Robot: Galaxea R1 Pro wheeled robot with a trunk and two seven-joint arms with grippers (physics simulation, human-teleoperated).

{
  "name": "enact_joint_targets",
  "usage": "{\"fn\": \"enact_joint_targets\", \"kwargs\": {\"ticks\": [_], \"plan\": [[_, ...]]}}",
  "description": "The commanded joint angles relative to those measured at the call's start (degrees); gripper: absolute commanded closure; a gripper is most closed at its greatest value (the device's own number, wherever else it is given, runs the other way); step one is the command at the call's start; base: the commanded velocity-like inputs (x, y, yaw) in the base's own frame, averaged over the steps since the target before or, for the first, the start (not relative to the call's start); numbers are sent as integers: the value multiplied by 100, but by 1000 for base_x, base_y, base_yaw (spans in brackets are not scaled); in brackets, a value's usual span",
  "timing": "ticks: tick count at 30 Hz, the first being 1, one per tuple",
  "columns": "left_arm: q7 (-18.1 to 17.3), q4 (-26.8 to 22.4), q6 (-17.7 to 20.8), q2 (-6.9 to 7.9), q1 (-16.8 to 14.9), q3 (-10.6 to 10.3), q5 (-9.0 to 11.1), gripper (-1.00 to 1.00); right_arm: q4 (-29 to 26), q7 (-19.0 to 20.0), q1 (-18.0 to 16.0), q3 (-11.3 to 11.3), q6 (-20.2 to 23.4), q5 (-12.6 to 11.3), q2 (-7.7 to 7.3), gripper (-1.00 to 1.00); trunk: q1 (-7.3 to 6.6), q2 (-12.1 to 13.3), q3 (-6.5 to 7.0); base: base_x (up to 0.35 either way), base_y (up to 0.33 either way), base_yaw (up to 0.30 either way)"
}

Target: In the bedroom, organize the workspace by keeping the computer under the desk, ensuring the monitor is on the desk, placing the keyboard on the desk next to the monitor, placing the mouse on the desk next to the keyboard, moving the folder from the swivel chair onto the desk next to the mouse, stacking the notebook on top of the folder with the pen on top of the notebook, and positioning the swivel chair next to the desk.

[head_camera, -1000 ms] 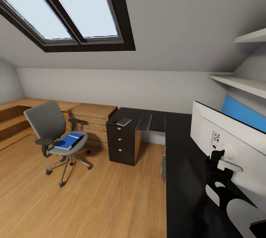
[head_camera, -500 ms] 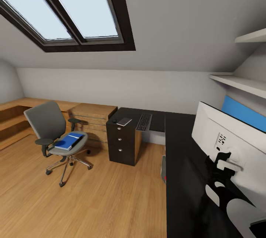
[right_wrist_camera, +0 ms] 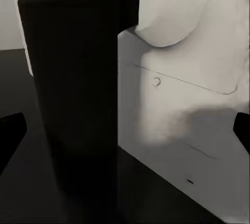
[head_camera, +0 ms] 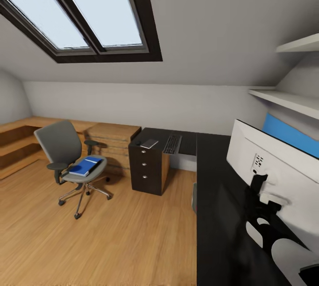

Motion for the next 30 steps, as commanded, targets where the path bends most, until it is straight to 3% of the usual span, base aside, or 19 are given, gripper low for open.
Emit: {"fn": "enact_joint_targets", "kwargs": {"ticks": [1,15,17,24,26,27,30], "plan": [[49,-10,-16,6,-1,-48,37,-100,-6,-31,-4,49,-6,-30,-3,-100,-2,-6,-7,-327,0,0],[44,-10,-10,10,-1,-42,38,-100,-31,-32,-4,70,-8,-45,57,-100,-2,-6,-7,-335,3,0],[41,-10,-8,10,-1,-45,39,-100,-37,-48,-4,74,-8,-42,204,-100,-2,-6,-7,-337,12,0],[38,-10,-8,10,-1,-46,44,-100,-35,-71,-4,70,-11,-33,445,-100,-2,-6,-7,-318,91,0],[39,-10,-8,10,-1,-44,45,-100,-33,-74,-4,69,-10,-30,516,-100,-2,-6,-7,-185,215,0],[40,-10,-8,10,-1,-46,47,-100,-29,-78,-4,67,-9,-28,631,-100,-2,-6,-6,-37,294,50],[36,-10,-8,10,-1,-40,53,-100,-21,-80,-4,65,-8,-28,701,-100,-2,-6,6,54,309,122]]}}
